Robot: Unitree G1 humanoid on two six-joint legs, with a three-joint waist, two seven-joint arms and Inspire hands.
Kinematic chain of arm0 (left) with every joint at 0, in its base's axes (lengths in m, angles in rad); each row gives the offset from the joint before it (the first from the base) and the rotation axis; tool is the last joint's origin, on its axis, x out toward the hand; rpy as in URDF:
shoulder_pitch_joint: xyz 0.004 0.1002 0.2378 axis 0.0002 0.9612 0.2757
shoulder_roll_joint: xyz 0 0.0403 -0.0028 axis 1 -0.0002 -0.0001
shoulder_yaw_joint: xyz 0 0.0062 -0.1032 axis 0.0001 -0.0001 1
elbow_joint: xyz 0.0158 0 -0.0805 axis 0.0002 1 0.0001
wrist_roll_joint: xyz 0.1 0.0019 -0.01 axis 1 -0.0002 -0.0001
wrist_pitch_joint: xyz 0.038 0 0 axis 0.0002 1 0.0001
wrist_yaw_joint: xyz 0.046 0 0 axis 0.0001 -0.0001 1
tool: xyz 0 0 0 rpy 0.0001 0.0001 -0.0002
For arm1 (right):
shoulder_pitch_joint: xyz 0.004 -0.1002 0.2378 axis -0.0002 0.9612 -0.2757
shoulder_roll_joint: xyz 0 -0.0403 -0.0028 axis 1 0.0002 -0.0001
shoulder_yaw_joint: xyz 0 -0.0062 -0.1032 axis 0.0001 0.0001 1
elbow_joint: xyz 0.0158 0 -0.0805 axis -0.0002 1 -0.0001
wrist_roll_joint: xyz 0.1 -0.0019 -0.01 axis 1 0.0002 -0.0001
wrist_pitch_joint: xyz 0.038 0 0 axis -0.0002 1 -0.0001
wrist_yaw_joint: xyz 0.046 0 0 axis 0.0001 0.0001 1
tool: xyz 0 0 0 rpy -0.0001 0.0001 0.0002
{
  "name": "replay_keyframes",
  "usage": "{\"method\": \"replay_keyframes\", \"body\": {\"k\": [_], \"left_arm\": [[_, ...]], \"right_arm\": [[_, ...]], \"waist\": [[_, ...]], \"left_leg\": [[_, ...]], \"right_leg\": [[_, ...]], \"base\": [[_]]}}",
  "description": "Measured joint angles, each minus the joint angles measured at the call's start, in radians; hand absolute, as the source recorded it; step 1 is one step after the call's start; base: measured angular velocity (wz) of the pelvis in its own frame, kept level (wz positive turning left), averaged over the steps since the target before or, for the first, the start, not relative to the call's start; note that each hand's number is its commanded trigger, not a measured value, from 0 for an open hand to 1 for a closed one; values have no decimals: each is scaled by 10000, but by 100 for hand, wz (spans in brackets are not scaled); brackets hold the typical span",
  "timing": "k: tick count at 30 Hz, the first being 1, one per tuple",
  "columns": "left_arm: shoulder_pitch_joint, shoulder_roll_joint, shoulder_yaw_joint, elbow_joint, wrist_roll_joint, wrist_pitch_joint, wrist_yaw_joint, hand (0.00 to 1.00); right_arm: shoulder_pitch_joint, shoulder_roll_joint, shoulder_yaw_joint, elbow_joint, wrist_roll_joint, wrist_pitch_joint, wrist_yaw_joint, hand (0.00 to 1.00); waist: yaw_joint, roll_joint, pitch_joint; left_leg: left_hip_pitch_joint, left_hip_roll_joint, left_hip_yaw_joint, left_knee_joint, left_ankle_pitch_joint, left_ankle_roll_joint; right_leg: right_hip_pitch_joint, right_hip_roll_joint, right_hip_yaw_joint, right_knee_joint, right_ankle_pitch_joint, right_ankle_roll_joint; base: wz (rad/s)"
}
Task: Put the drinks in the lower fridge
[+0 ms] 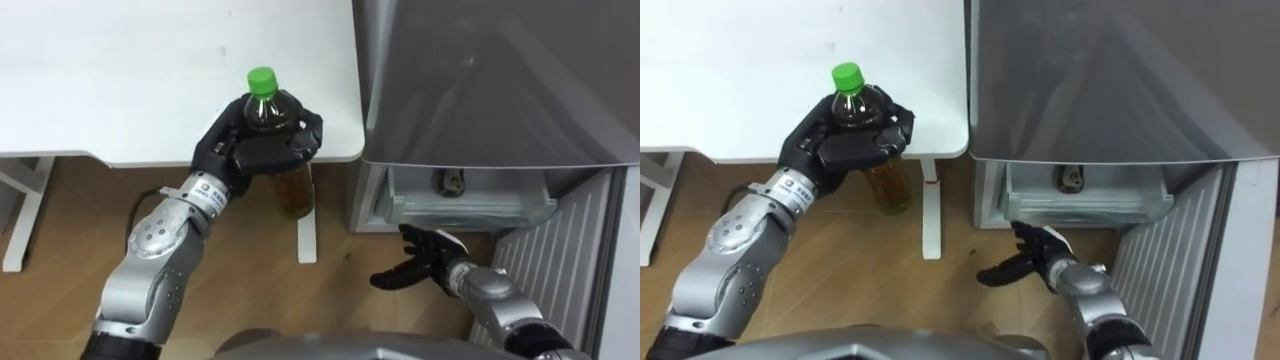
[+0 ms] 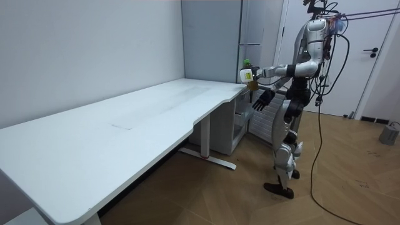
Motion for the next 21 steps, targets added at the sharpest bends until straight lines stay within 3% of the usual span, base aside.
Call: {"method": "replay_keyframes", "body": {"k": [5, 9, 14, 21], "left_arm": [[4, 77, 4, 0, 165, -114, 0, 100], [5, 22, -15, 0, 243, -226, -1, 100], [104, -106, -53, -1, 782, -227, -3, 100], [179, -110, -1022, 0, 1265, -234, -8, 100]], "right_arm": [[127, 10, 391, -629, 110, -179, 549, 0], [361, 1, 520, -1378, 118, -179, 1169, 0], [581, 3, 795, -2106, 119, -177, 1575, 0], [576, 10, 835, -2697, 146, -175, 2303, 0]], "waist": [[78, -80, 34], [272, -73, 35], [269, -58, 31], [253, -25, 27]], "left_leg": [[-22, 10, 37, 39, -8, 10], [-93, 37, 170, 49, -15, 19], [-179, 34, 192, 120, -26, 36], [-153, 32, 191, 87, -28, 39]], "right_leg": [[-14, 0, 9, 41, 0, 0], [-171, 5, 135, 145, -6, 6], [-227, -2, 134, 144, -5, 7], [-248, -1, 151, 178, -4, 7]], "base": [[0], [-8], [-1], [0]]}}
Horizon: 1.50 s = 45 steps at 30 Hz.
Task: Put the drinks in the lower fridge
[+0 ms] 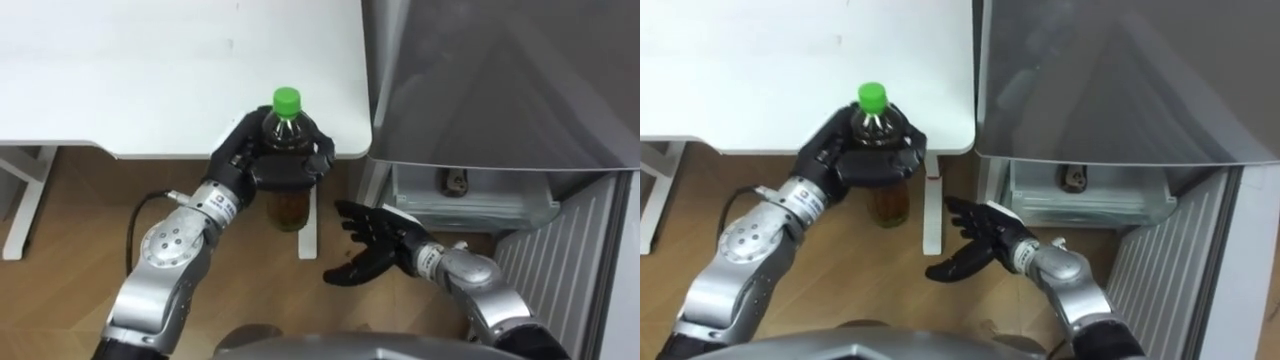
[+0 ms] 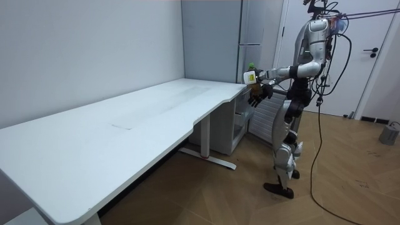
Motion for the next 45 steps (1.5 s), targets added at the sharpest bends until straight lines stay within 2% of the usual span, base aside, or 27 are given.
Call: {"method": "replay_keyframes", "body": {"k": [3, 7, 11, 12, 19, 26, 31, 36, 41, 45], "left_arm": [[-1, 7, -306, 1, 0, -1, -6, 100], [-1, 8, -374, 1, -1, -1, -54, 100], [-2, 10, -374, 1, -1, -13, -58, 100], [-2, 13, -374, 0, -1, -12, -64, 100], [-1, 74, -583, 1, -1, -13, -408, 100], [-1, 76, -851, 1, 11, -15, -565, 100], [-1, 85, -1079, 3, 13, -16, -902, 100], [-2, 245, -1170, 133, 20, -16, -1168, 100], [-3, 282, -1195, 284, 391, -21, -1239, 100], [-3, 282, -1318, 682, 386, -169, -1182, 100]], "right_arm": [[0, -5, 72, -67, 4, 0, 216, 0], [0, -15, 259, -66, 4, 0, 433, 0], [-1, -9, 318, -66, 3, 0, 666, 0], [-1, -10, 318, -67, 3, 1, 728, 0], [-8, 177, 361, -68, 2, 0, 734, 0], [-13, 302, 392, -70, 288, -2, 842, 0], [-33, 306, 595, -70, 950, -2, 1086, 0], [-47, 263, 748, -78, 1491, -2, 1163, 0], [-51, 257, 759, -112, 2364, -3, 1171, 0], [-45, 123, 1069, -72, 2898, 16, 1084, 0]], "waist": [[-11, -2, 1], [-56, -11, 16], [-58, -87, 125], [-57, -92, 128], [-82, -91, 131], [-264, -48, 123], [-272, -46, 115], [-295, -42, 112], [-300, -21, 100], [-319, -7, 99]], "left_leg": [[34, 1, 1, -25, 1, 1], [55, 4, 1, -28, 0, 1], [35, 3, -1, -27, -4, 4], [-40, 1, -9, -13, -10, 11], [-50, 3, -7, 24, -10, 13], [-63, 15, 15, 37, -13, 15], [-41, 20, 59, -40, -11, 16], [-43, 18, 65, 61, -10, 16], [-6, 18, 60, 36, -10, 16], [124, 18, 56, -78, -12, 14]], "right_leg": [[6, 0, 25, 23, 1, -1], [8, 1, 39, 52, 2, -2], [-7, 1, 48, 74, 2, -2], [-62, 1, 46, 80, 2, -1], [-74, 1, 82, 92, 1, -1], [-98, 2, 73, 153, 2, -1], [-96, 5, 118, 159, 2, -1], [-96, 5, 117, 134, 1, -1], [-67, 5, 109, 140, 2, -1], [55, 5, 100, 139, 2, 0]], "base": [[0], [0], [0], [0], [0], [0], [-2], [0], [0], [0]]}}
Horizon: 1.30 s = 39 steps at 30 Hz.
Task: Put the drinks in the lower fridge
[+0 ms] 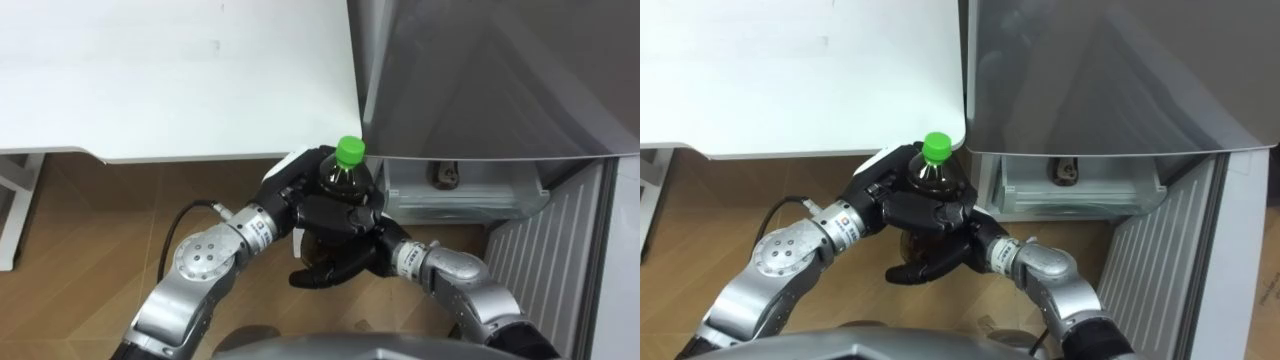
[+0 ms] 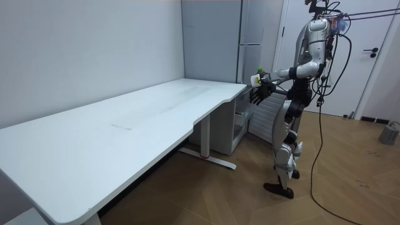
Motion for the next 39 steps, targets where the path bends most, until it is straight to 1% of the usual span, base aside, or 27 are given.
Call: {"method": "replay_keyframes", "body": {"k": [5, 9, 15, 16, 17, 18, 23, 25, 30, 34, 39], "left_arm": [[0, 0, -24, 17, -2, -3, 75, 100], [0, 0, -45, 17, -7, -89, 94, 100], [0, 4, -92, 17, -5, -115, 100, 100], [0, 6, -92, 17, -4, -116, 100, 100], [0, 7, -92, 17, -4, -116, 101, 100], [0, 9, -91, 17, -2, -117, 101, 100], [-1, 10, -95, 18, 6, -134, 103, 100], [1, 12, -100, 27, 6, -133, 102, 100], [1, 1, -117, 85, -18, -133, 100, 100], [1, -42, -101, 143, -30, -131, 93, 100], [1, -89, -96, 160, -83, -131, 98, 100]], "right_arm": [[0, -17, 63, -1, 198, 108, -3, 0], [1, -22, 84, -1, 516, 119, -4, 0], [1, -32, 158, 0, 601, 119, -10, 0], [1, -32, 169, 0, 603, 119, -9, 20], [1, -32, 170, 1, 604, 119, -9, 58], [2, -32, 174, 1, 604, 119, -9, 100], [2, -37, 203, 57, 822, 119, -9, 100], [2, -62, 271, 71, 859, 118, -9, 100], [2, -181, 433, 72, 859, 60, -5, 100], [3, -263, 598, 133, 857, -145, 25, 100], [3, -277, 647, 137, 869, -160, -9, 100]], "waist": [[10, 31, 1], [10, 49, -20], [20, 39, -30], [23, 37, -30], [23, 36, -29], [30, 32, -27], [48, -51, 18], [50, -79, 24], [45, -134, -8], [48, -134, -9], [49, -120, -4]], "left_leg": [[0, -1, 8, -5, 2, 0], [31, -3, 18, -9, 5, 0], [40, 1, 32, 21, 7, -1], [41, 1, 32, 14, 6, -1], [42, 1, 32, 10, 6, -2], [40, 2, 26, 5, 6, -2], [36, 9, 26, -43, 4, -4], [29, 8, 28, -61, 4, -4], [20, 4, 32, -38, 4, -4], [28, 6, 35, -39, 4, -4], [41, 9, 35, -37, 4, -5]], "right_leg": [[-3, 3, 12, -5, -1, -1], [-4, 3, 18, -35, -3, 2], [2, 3, 10, -55, -3, 2], [0, 2, 9, -55, -3, 2], [0, 2, 9, -55, -3, 2], [2, 3, 4, -55, -3, 2], [-3, 15, 16, -57, -3, 2], [-3, 14, 18, -66, -3, 2], [4, 17, 21, -158, -3, 2], [18, 16, 17, -156, -2, 2], [40, 20, 20, -154, 0, -1]], "base": [[0], [0], [0], [0], [0], [0], [0], [0], [0], [0], [0]]}}
